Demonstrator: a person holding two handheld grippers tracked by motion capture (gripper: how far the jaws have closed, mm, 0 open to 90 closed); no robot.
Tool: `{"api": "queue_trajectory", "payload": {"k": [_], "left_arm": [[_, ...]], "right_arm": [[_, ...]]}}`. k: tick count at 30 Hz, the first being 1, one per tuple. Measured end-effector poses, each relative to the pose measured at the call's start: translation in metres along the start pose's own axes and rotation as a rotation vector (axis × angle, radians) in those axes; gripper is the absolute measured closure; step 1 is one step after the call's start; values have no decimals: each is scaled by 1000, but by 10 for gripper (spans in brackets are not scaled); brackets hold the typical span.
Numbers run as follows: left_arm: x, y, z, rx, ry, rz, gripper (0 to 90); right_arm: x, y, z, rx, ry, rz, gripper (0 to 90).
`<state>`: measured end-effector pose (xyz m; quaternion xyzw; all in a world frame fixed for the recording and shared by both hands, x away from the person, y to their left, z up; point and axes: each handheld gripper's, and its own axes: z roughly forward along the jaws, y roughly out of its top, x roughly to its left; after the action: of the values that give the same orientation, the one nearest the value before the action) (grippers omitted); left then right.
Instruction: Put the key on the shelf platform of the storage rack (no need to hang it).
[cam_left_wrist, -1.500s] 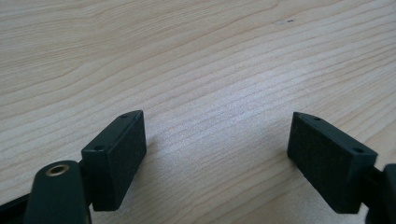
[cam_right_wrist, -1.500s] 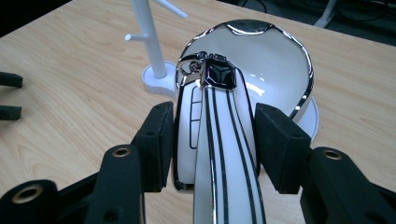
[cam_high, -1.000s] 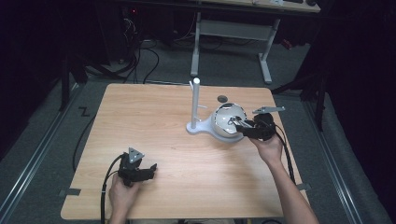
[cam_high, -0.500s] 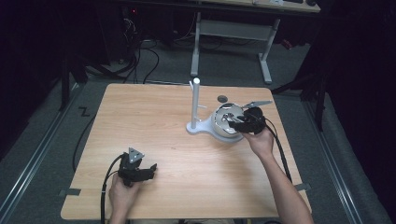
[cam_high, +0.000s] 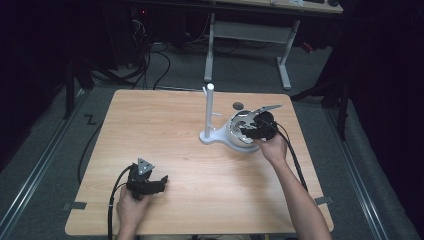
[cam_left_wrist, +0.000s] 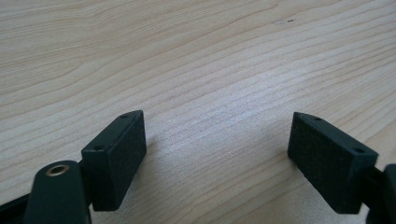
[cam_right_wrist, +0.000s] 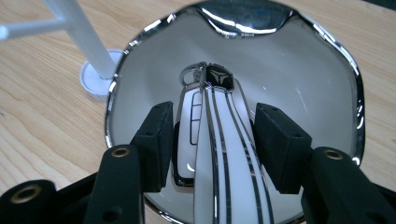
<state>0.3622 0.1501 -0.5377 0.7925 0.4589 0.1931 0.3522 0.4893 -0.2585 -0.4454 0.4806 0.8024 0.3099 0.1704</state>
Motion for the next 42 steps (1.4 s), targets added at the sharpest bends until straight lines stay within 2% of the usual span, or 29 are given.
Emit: {"api": "queue_trajectory", "payload": {"k": [4,13,24,29,34,39,42], "left_arm": [[0,0,0,0,0,0,198],[0,0,0,0,0,0,198],[0,0,0,0,0,0,198],[0,0,0,0,0,0,198],[0,0,0,0,0,0,198],[0,0,0,0,0,0,198],[0,0,0,0,0,0,198]], "right_arm": [[-1,-1,5,18,-18,-13,495],[-1,-3,12,44,-15,-7,491],[-2,-3,9,44,-5,-7,445],[-3,-5,3,13,0,4,440],[-1,-2,-12,-36,-11,-16,445],[-1,-2,-21,-53,-19,-25,455],[-4,-5,-30,-67,-26,-10,481]]}}
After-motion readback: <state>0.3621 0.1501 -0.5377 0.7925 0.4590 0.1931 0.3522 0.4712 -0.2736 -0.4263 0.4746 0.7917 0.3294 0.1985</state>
